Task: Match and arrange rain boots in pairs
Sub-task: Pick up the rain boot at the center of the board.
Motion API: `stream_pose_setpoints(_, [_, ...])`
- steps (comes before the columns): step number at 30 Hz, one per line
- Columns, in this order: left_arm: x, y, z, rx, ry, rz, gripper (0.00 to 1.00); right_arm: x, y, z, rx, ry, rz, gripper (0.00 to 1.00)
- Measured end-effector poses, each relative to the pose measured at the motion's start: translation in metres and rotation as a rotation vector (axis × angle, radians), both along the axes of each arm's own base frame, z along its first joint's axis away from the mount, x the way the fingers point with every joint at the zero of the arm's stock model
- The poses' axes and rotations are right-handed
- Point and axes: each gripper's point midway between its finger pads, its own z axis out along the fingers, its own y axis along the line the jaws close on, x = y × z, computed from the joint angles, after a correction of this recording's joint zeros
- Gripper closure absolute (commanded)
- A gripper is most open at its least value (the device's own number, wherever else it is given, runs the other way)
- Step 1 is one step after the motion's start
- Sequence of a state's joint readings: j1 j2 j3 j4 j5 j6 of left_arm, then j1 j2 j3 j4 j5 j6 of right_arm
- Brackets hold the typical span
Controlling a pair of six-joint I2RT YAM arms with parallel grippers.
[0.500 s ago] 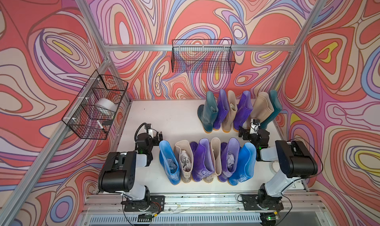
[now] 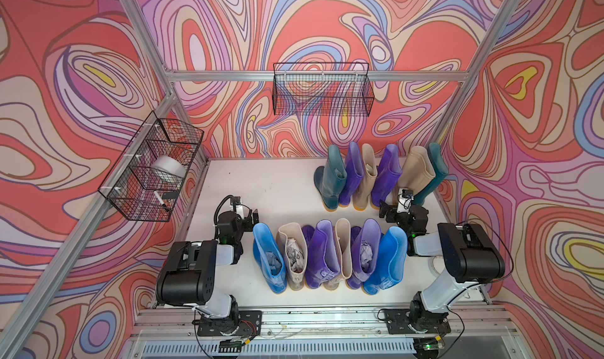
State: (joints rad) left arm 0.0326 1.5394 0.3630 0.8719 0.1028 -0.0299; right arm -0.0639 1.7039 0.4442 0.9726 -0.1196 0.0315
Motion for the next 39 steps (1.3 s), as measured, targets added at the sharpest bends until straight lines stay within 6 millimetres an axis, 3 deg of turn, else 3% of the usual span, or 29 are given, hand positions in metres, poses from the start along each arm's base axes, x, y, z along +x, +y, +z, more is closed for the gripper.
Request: stream_pose_setpoints(39, [0.0001, 0.0, 0.0003, 0.001, -0.002, 0.0, 0.0, 0.0001, -0.0023, -0.0002, 0.003, 0.001, -0.015, 0.02])
